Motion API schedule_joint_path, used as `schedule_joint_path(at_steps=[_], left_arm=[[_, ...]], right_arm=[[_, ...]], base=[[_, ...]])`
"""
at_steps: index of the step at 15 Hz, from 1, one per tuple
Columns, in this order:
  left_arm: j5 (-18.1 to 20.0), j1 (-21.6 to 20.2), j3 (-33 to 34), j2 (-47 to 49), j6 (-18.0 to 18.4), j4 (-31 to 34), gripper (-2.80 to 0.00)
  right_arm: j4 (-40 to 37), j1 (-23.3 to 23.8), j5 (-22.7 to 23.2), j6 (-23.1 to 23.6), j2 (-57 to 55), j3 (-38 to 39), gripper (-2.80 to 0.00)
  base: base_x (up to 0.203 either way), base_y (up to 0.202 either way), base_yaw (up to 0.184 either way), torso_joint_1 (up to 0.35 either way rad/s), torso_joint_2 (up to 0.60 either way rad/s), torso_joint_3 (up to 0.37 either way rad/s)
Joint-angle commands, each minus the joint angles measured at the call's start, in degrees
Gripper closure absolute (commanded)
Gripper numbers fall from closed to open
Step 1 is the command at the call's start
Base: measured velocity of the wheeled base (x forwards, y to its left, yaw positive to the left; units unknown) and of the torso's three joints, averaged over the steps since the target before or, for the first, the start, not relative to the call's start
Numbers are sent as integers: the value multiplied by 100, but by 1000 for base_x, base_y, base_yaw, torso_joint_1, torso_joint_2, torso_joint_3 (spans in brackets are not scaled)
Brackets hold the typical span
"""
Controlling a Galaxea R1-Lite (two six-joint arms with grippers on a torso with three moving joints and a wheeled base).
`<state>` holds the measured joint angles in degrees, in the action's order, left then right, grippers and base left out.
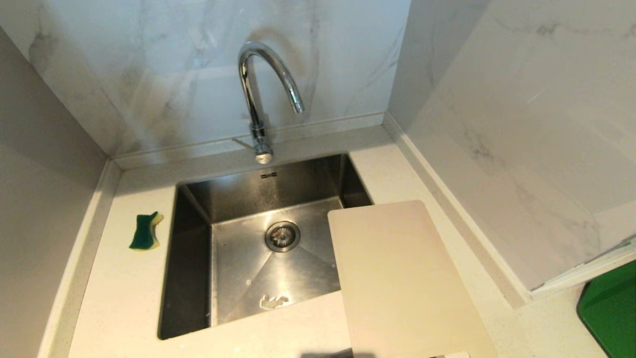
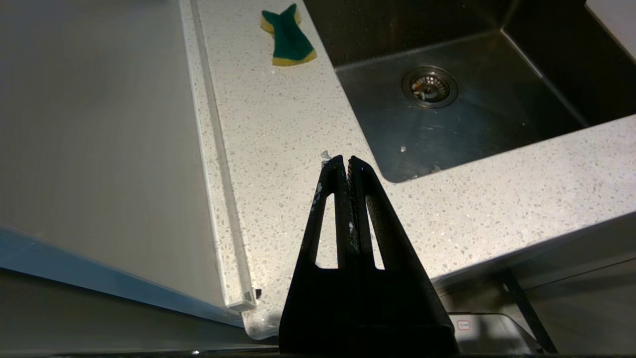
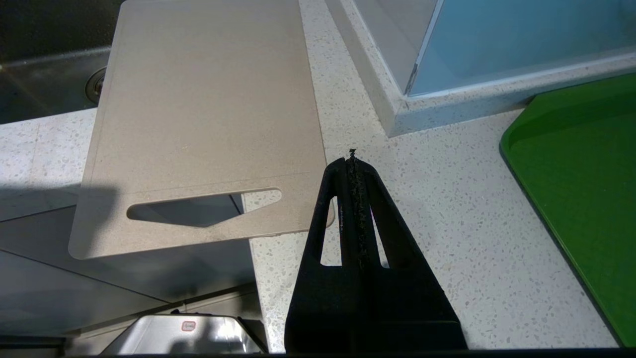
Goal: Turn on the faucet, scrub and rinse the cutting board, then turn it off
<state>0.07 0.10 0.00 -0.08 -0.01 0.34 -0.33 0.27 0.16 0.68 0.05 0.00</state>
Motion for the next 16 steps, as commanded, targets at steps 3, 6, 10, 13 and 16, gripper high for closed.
schedule_joint_path(at_steps=[3,6,10,13,16], left_arm=[[1,7,9,17,1,1,0],[1,1,9,15,1,1,0],[1,-1,9,17,1,1,0],[1,3,9,13,1,1,0],[1,-1,9,17,1,1,0]], right_arm=[[-2,0,2,2,-5,0,0],[-2,0,2,2,-5,0,0],[-2,0,0,-16,-5,0,0],[-2,0,-7,-24,-5,0,0],[-2,0,-7,-27,-5,0,0]], base=[[0,0,0,0,0,0],[0,0,0,0,0,0],[0,0,0,0,0,0],[0,0,0,0,0,0],[0,0,0,0,0,0]])
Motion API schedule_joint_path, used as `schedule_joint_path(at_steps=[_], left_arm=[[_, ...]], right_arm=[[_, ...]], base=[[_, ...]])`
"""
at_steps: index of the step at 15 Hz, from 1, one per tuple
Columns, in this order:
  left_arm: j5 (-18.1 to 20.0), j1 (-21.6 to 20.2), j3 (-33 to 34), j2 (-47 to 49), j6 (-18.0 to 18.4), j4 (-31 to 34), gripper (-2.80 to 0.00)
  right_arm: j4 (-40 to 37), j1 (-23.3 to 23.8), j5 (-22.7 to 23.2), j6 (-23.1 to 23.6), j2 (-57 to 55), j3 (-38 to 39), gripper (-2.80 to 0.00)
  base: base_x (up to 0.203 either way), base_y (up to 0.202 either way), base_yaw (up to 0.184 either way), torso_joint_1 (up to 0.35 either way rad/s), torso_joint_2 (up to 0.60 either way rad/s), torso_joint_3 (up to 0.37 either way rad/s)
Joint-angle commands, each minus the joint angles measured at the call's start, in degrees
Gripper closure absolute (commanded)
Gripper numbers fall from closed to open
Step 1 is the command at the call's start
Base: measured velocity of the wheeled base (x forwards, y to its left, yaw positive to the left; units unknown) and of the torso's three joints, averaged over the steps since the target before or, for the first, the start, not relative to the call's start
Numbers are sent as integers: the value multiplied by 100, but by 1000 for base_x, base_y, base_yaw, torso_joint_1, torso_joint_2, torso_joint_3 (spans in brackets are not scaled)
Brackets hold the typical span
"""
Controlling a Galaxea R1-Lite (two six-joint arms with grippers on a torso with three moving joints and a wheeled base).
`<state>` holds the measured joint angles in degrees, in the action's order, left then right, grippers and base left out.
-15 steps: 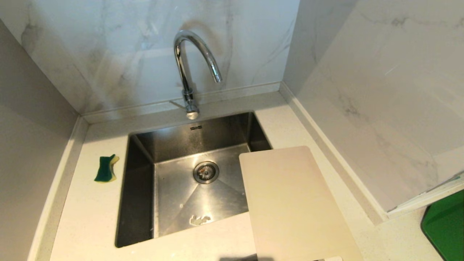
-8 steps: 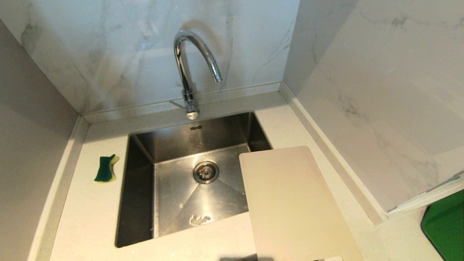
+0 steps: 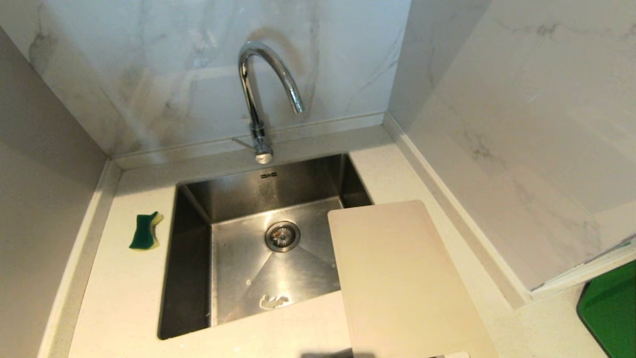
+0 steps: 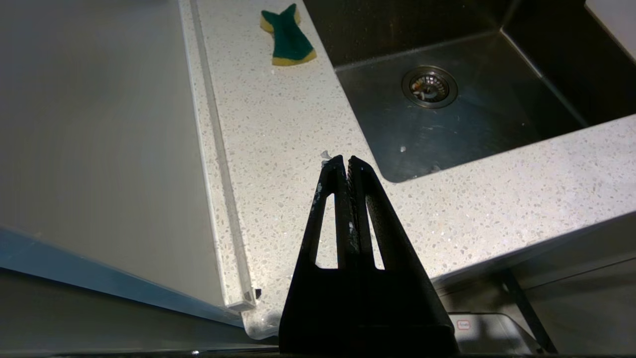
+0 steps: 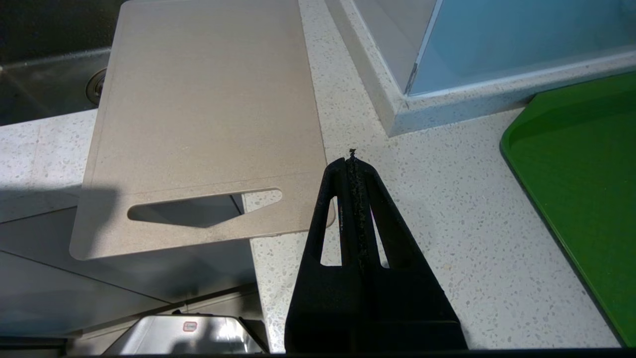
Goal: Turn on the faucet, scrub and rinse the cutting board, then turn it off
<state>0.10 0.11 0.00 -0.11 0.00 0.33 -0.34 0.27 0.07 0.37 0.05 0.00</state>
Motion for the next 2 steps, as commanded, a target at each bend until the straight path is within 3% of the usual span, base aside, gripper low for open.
schedule_joint_path(at_steps=[1,2], left_arm=[[-1,-2,9,20,0,2,0],[-1,6,9,20,0,2,0]], right_arm=[[-1,0,1,1,-5,0,0],[-1,0,1,-1,-5,0,0]], base=[[0,0,0,0,0,0],[0,0,0,0,0,0]])
